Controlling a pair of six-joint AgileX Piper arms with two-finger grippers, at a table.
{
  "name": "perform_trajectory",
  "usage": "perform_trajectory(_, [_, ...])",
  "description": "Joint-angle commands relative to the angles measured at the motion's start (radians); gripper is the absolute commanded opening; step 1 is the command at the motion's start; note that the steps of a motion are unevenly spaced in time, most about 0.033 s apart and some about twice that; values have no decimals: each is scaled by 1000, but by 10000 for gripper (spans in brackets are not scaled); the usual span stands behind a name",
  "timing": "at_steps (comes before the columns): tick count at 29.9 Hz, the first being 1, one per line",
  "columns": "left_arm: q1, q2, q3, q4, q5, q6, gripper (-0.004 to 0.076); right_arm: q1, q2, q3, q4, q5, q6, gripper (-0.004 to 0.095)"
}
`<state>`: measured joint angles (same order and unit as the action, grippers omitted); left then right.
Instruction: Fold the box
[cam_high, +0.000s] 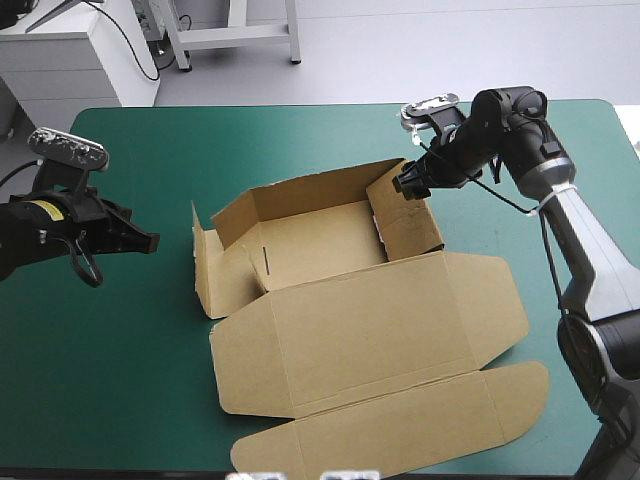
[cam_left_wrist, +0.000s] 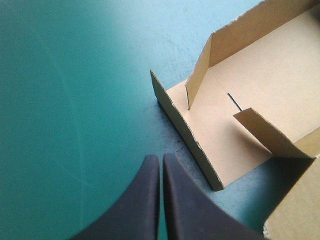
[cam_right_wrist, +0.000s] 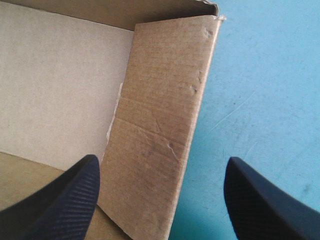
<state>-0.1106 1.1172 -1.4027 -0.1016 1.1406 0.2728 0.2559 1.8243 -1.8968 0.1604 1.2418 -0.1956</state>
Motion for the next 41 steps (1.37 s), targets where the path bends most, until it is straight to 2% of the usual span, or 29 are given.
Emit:
perform_trajectory(1, [1, -21, -25, -13, -55, -4, 8, 1, -34, -20, 5, 7, -17, 643])
perform_trajectory(14, [1, -19, -18, -40, -51, -4, 8, 1, 147, -22, -16, -8, -17, 641])
perform_trajectory(16, [1, -19, -18, -42, -51, -4, 8, 1, 154, -22, -16, -9, -17, 609])
perform_trajectory(18, [1, -19, -18, -42, -51, -4, 8, 1, 163, -22, -16, -11, -17, 528])
perform_trajectory(23, [1, -19, -18, -44, -51, -4, 8, 1, 175, -22, -16, -13, -17, 201])
perform_trajectory(27, [1, -19, -18, -48, -51, -4, 8, 1, 175, -22, -18, -10, -15, -5])
perform_trajectory(35, [1, -19, -18, -35, -51, -4, 8, -7, 125, -22, -15, -4, 3, -20])
perform_trajectory(41, [1, -19, 6, 121, -83, -80, 8, -43, -1, -20, 12, 9, 3, -20])
